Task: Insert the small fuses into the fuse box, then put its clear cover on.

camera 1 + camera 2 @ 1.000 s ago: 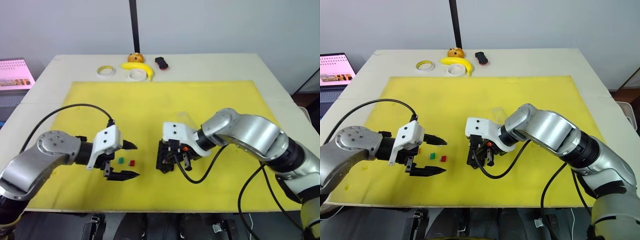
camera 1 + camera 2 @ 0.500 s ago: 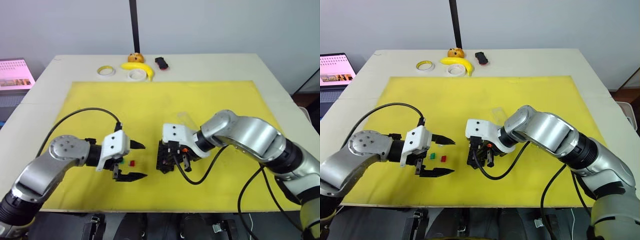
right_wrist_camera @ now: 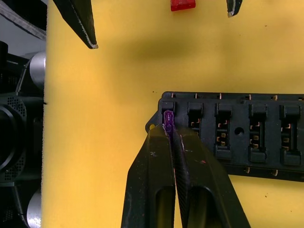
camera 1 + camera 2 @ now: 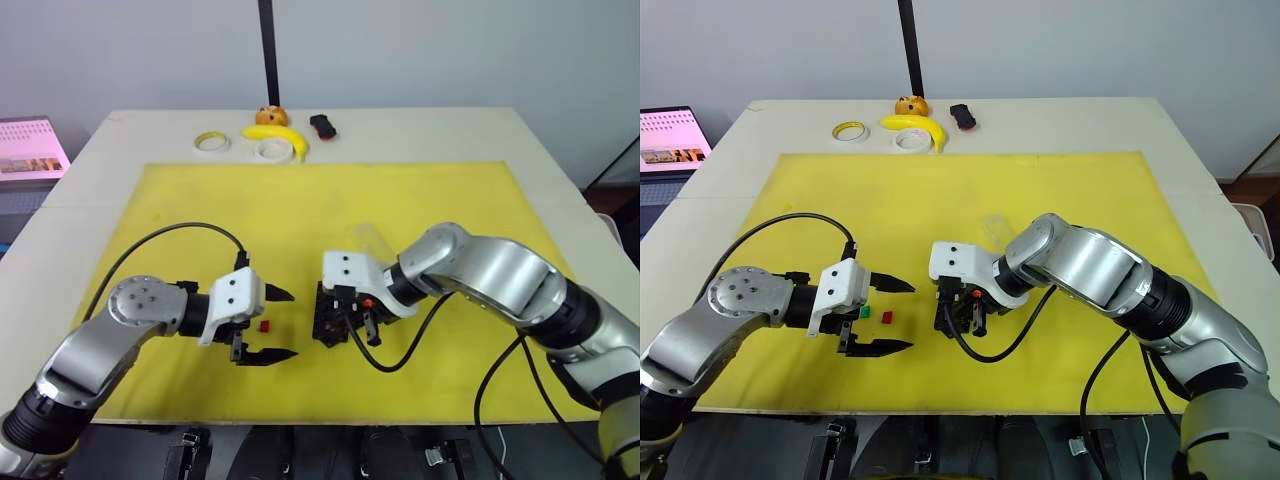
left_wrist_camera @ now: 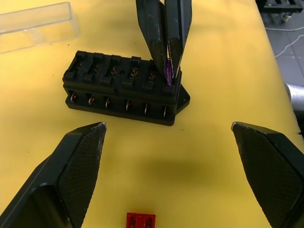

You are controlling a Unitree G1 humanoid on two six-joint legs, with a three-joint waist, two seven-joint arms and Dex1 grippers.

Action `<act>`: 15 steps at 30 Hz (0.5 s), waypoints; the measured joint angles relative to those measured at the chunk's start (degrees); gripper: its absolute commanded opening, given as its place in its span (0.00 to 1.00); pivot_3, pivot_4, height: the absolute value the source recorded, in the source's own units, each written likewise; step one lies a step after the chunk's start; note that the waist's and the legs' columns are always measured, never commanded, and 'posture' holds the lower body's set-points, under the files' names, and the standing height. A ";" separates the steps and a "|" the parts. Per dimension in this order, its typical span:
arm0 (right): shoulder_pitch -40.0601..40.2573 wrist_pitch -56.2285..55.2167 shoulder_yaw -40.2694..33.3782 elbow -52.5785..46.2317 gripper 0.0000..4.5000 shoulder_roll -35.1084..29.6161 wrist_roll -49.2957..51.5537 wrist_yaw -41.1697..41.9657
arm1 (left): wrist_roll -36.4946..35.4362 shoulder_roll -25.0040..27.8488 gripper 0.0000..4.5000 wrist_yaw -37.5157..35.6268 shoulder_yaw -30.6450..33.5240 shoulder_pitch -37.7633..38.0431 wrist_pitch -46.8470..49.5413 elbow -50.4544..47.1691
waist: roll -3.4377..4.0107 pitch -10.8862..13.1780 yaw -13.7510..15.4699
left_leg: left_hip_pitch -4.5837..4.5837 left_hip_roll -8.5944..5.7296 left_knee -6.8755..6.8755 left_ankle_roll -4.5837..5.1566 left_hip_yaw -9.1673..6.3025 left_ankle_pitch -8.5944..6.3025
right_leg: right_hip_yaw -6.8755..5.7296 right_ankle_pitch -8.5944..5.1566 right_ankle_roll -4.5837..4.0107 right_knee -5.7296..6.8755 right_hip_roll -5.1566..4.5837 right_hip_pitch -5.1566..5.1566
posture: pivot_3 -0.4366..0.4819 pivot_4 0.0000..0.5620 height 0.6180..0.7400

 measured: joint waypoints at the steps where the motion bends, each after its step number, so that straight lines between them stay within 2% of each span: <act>1: 0.00 -0.11 0.06 -0.08 0.00 0.01 -0.17 0.00 | 0.26 0.00 0.99 0.02 0.00 0.00 -0.03 0.01 | 0.00 0.00 0.01 | 0.00 0.00 0.00 0.00 0.00 0.00 | 0.00 0.00 0.00 0.00 0.00 0.00 | 0.48 0.27 1.00; 7: 0.00 -0.53 0.40 -0.50 0.00 -0.02 -0.91 0.14 | 0.93 -0.38 0.99 0.01 -0.01 0.00 -0.05 0.18 | 0.00 0.00 0.01 | 0.00 0.00 0.01 0.00 0.00 0.00 | 0.00 0.00 0.00 0.01 0.00 0.01 | 0.48 0.27 1.00; 9: 0.00 -0.90 0.58 -0.89 0.15 -0.06 -1.44 0.34 | 1.00 -0.39 1.00 0.00 -0.02 -0.01 -0.06 0.19 | 0.00 0.00 0.00 | 0.01 0.00 0.01 0.00 0.00 0.00 | 0.00 0.00 0.00 0.02 0.00 0.00 | 0.48 0.27 1.00; 10: 0.00 -1.22 0.61 -1.05 0.28 -0.06 -1.48 0.60 | 1.02 -0.41 1.00 -0.01 -0.02 -0.02 -0.09 0.19 | 0.00 0.00 0.01 | 0.01 0.00 0.01 0.00 0.00 0.00 | 0.00 0.00 0.00 0.02 0.00 0.01 | 0.48 0.27 1.00; 11: 0.00 -1.29 0.61 -1.05 0.32 -0.06 -1.49 0.62 | 1.02 -0.41 1.00 -0.01 -0.02 -0.02 -0.09 0.19 | 0.00 0.00 0.01 | 0.01 0.00 0.01 0.00 0.00 0.00 | 0.00 0.00 0.00 0.03 0.00 0.01 | 0.48 0.27 1.00; 12: -0.05 -1.52 0.61 -1.05 0.42 -0.06 -1.56 0.72 | 1.04 -0.41 1.00 -0.01 -0.02 -0.03 -0.09 0.19 | 0.00 0.00 0.01 | 0.01 0.00 0.02 0.00 0.00 0.00 | 0.00 0.00 0.00 0.03 0.00 0.01 | 0.48 0.27 1.00; 15: -0.09 -1.58 0.65 -0.97 0.42 -0.15 -1.63 1.32 | 1.09 -0.41 1.00 -0.01 -0.02 -0.08 -0.11 0.22 | 0.00 0.00 0.04 | 0.01 0.00 0.03 0.00 0.00 0.00 | 0.00 0.00 0.00 0.03 0.00 0.01 | 0.48 0.27 1.00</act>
